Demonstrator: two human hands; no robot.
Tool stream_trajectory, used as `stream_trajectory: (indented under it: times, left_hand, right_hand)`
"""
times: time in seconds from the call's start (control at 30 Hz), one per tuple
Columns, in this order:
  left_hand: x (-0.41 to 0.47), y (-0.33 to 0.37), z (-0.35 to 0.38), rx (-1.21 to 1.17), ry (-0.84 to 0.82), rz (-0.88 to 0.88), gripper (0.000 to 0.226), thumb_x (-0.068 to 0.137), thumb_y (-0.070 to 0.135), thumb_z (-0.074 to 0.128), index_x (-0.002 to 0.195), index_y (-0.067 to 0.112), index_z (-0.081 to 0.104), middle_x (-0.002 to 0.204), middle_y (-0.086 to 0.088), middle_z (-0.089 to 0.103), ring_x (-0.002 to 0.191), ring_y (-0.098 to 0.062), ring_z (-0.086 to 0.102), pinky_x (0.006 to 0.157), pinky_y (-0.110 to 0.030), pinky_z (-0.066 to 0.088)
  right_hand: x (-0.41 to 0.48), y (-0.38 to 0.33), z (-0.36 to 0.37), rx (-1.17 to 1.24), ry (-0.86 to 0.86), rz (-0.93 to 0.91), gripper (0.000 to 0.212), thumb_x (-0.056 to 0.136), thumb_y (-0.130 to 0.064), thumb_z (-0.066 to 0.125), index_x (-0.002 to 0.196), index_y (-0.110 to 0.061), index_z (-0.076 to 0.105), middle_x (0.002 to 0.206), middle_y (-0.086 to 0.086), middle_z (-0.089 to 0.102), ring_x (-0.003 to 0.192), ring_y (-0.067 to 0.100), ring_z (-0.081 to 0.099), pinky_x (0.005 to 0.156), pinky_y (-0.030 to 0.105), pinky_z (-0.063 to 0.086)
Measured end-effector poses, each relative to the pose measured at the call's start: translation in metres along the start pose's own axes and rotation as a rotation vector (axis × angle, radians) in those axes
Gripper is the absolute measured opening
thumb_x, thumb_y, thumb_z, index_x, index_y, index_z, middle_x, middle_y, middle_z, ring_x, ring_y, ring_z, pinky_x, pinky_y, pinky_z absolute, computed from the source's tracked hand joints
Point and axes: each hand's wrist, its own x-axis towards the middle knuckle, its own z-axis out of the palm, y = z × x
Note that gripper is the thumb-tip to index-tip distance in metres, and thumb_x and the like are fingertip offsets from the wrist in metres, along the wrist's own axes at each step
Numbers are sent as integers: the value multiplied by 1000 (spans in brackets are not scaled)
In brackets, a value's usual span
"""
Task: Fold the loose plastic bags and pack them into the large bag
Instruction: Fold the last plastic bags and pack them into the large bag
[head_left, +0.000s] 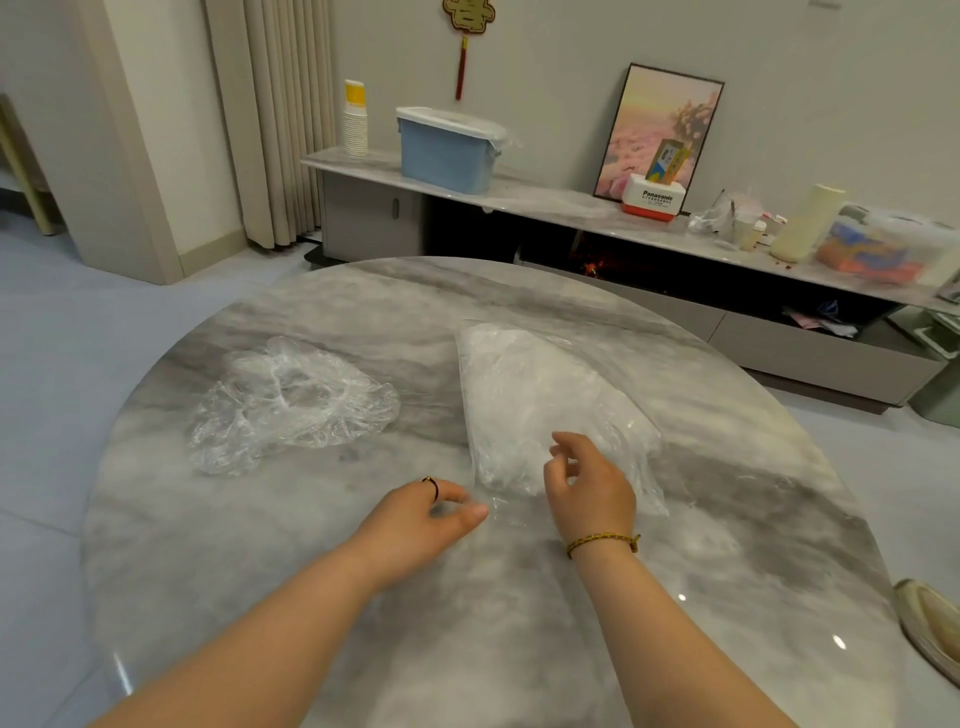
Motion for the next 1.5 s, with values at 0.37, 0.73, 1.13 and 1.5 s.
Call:
stream_trajectory:
  times: [0.37, 0.73, 1.13, 1.5]
  left_hand:
    - [-45, -46, -78, 660, 282, -94, 45, 98, 34, 36, 142, 24, 30, 154, 4, 14, 140, -14, 19, 111, -23, 15]
    - [-64, -95, -97, 803, 111, -323, 61, 98, 46, 13, 146, 18, -12, 154, -1, -18, 142, -14, -17, 115, -32, -8]
    - [-56, -103, -99, 713, 159, -282, 65, 97, 47, 20, 147, 16, -8, 155, -1, -13, 143, -14, -13, 115, -32, -7]
    - [-87, -72, -94, 647, 442, 456, 83, 64, 42, 64, 135, 20, 28, 130, -9, 38, 117, -26, 38, 107, -30, 18]
  right_hand:
    - [-26, -59, 26, 51, 254, -658, 22, 70, -21, 43, 65, -10, 61, 47, -6, 47, 50, 12, 45, 47, 12, 34]
    - [-12, -126, 121, -506, -492, -616, 47, 91, 2, 38, 137, -6, 33, 137, 12, 39, 124, 27, 36, 100, 31, 31]
    - [0, -114, 139, -409, -235, -569, 19, 88, 2, 42, 95, 1, 60, 100, 15, 61, 97, 27, 55, 71, 28, 36]
    - [-83, -58, 60, -141, -182, -1021, 15, 70, -14, 44, 66, -9, 59, 71, 5, 66, 64, 22, 66, 60, 23, 45]
